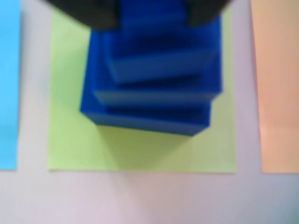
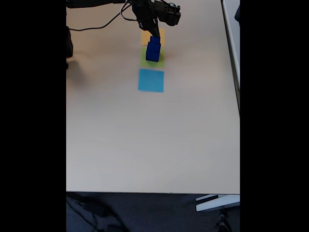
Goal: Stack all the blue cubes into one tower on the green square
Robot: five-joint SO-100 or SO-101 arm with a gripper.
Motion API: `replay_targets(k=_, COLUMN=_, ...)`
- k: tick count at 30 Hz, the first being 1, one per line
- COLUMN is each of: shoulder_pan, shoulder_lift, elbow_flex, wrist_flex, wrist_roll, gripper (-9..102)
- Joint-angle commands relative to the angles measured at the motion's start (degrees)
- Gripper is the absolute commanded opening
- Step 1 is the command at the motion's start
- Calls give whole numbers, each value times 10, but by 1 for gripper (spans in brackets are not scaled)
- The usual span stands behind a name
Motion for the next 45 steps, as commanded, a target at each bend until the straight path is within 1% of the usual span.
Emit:
replay_targets(k=1, shoulder_pan=-5, shoulder_lift=30, elbow_flex=-9, wrist_flex=-4, wrist_roll=4, gripper=0)
replay_targets(k=14, shoulder_pan=-5, shoulder_lift=32, elbow_flex=-9, wrist_flex=-4, wrist_roll=2, gripper=6)
replay_targets(k=25, shoulder_pan=-6, shoulder_lift=32, elbow_flex=-11, wrist_flex=-4, wrist_roll=1, gripper=6)
replay_targets(k=30, shoulder_pan=-7, shoulder_lift=33, elbow_flex=-20, wrist_flex=-12, wrist_roll=-4, gripper=12)
replay_targets(k=45, shoulder_pan=-8, shoulder_lift=36, elbow_flex=-89, wrist_flex=-31, wrist_roll=10, gripper=12)
